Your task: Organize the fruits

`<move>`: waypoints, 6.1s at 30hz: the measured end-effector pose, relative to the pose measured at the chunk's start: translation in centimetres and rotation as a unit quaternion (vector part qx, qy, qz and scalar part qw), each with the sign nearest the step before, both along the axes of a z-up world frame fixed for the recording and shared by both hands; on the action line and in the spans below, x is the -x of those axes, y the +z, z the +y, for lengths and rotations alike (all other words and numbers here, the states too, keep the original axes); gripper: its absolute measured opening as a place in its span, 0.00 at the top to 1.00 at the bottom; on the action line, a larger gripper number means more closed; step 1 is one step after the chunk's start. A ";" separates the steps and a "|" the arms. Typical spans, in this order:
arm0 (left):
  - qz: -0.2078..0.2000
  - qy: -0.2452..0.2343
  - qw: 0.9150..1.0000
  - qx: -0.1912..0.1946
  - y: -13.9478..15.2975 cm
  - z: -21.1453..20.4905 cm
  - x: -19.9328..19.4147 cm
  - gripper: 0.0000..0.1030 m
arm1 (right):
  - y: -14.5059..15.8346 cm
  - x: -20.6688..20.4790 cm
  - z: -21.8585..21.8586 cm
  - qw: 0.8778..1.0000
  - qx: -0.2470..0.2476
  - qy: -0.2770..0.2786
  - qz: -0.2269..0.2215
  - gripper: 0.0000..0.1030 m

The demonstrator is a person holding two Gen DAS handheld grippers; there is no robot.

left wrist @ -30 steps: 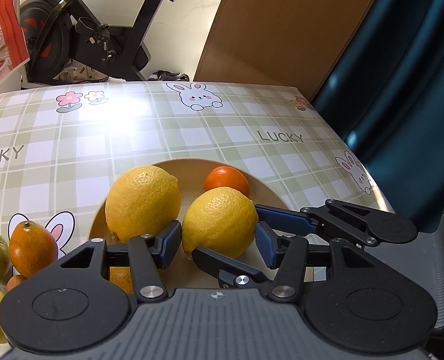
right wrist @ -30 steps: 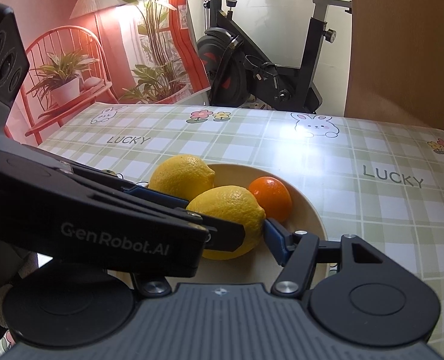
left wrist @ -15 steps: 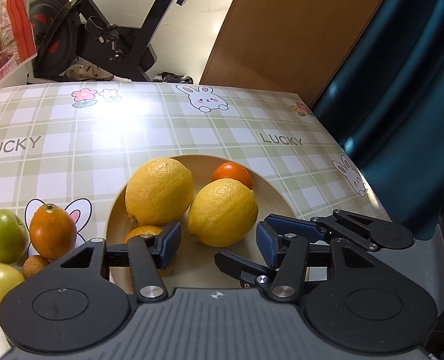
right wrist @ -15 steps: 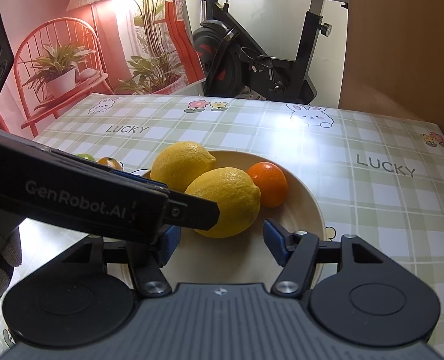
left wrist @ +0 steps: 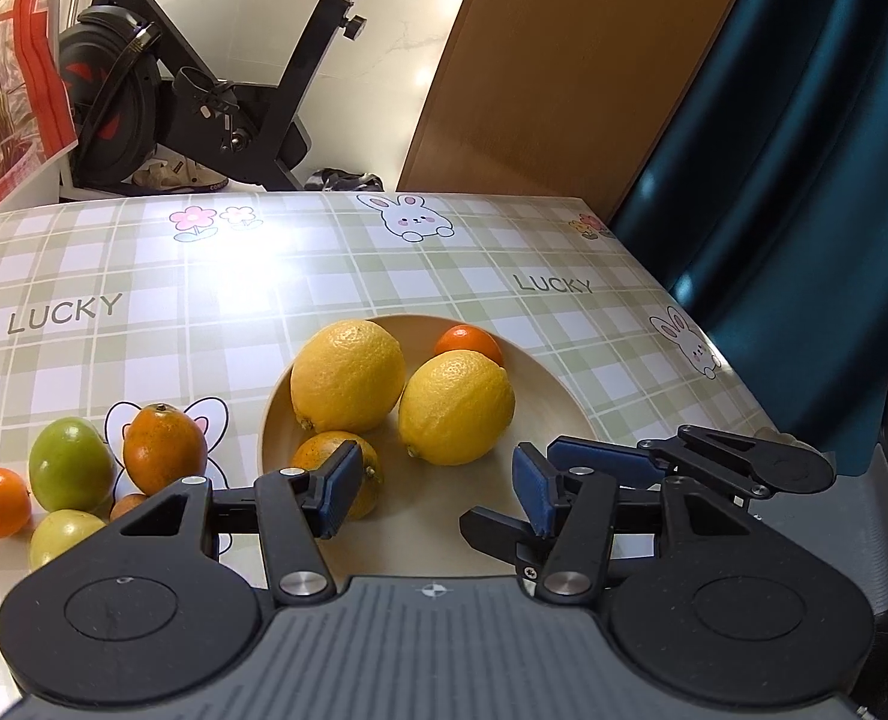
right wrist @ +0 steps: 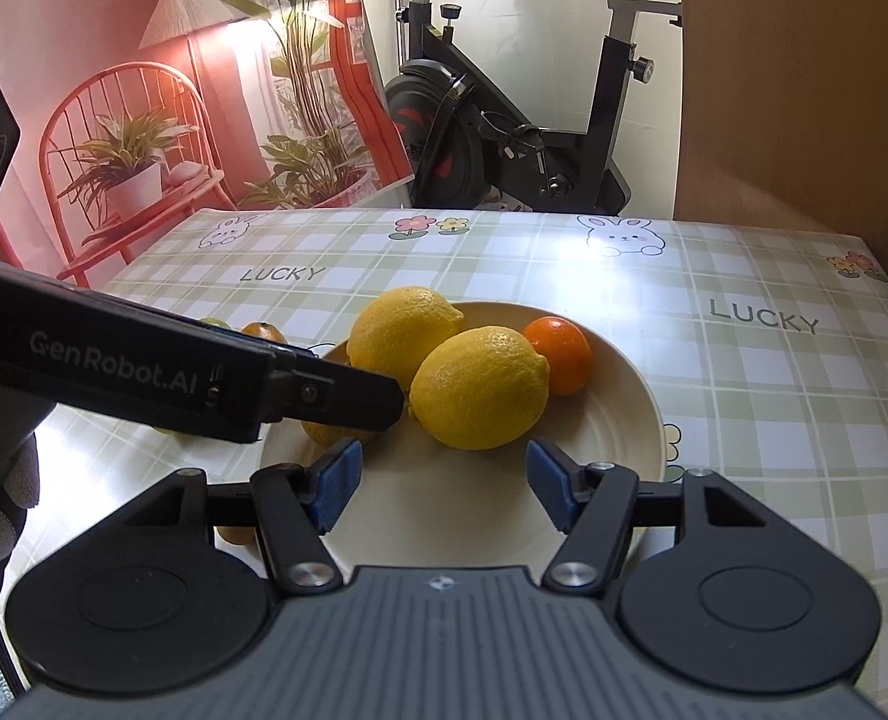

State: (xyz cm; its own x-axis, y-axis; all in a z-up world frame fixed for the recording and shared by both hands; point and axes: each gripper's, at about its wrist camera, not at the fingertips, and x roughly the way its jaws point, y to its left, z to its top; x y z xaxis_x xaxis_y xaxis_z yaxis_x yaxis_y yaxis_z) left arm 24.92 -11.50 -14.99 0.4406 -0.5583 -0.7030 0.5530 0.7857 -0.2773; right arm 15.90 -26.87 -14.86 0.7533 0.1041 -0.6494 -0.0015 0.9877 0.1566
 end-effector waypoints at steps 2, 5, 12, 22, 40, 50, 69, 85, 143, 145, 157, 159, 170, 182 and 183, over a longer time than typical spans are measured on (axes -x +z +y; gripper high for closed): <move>-0.003 0.005 1.000 0.003 0.3 0.8 0.2 0.44 | 0.2 0.2 0.5 1.000 0.000 0.004 -0.004 0.38; -0.009 0.012 1.000 0.005 0.8 2.0 0.4 0.44 | 0.4 0.3 1.4 1.000 0.000 0.012 -0.007 0.38; -0.019 0.033 0.999 0.007 1.8 6.2 0.8 0.44 | 0.6 0.2 3.5 1.000 -0.004 0.027 -0.014 0.38; -0.023 0.070 0.997 0.007 1.9 11.6 0.3 0.44 | 0.5 -1.0 6.2 0.999 0.002 0.051 -0.015 0.38; -0.032 0.098 0.995 0.000 1.4 14.5 0.9 0.44 | -0.2 -1.2 7.7 0.998 -0.005 0.061 -0.012 0.38; -0.030 0.090 0.996 -0.001 1.2 14.6 1.2 0.45 | -0.3 -0.4 8.9 0.995 -0.003 0.097 -0.010 0.53; -0.021 0.079 0.997 -0.006 0.3 14.2 1.8 0.45 | -2.8 -1.4 9.8 0.993 0.017 0.107 0.042 0.66; -0.041 0.045 0.998 -0.012 -0.8 11.4 0.6 0.65 | -3.5 -1.2 9.7 0.993 0.009 0.104 0.048 0.74; -0.030 -0.051 0.994 -0.093 -4.8 5.0 -0.1 0.71 | -3.6 0.1 8.5 0.995 -0.020 0.087 0.040 0.74; -0.035 -0.053 0.993 -0.096 -4.8 5.2 0.3 0.71 | -3.6 0.1 8.4 0.995 -0.021 0.086 0.039 0.74; -0.029 -0.012 0.997 -0.068 -5.0 7.1 1.9 0.71 | -3.7 0.6 8.3 0.996 -0.024 0.081 0.036 0.74; -0.024 -0.003 0.998 -0.063 -5.0 7.4 2.3 0.71 | -3.7 0.7 8.2 0.996 -0.025 0.079 0.036 0.74; 0.001 0.053 0.998 -0.018 -5.7 8.7 4.0 0.71 | -3.7 1.1 8.1 0.996 -0.030 0.074 0.034 0.74; -0.019 0.050 0.998 -0.032 -5.7 8.6 5.0 0.71 | -3.8 1.4 7.7 0.997 -0.028 0.072 0.031 0.74; -0.020 0.050 0.998 -0.031 -5.7 8.6 5.0 0.71 | -3.8 1.4 7.7 0.997 -0.027 0.073 0.031 0.74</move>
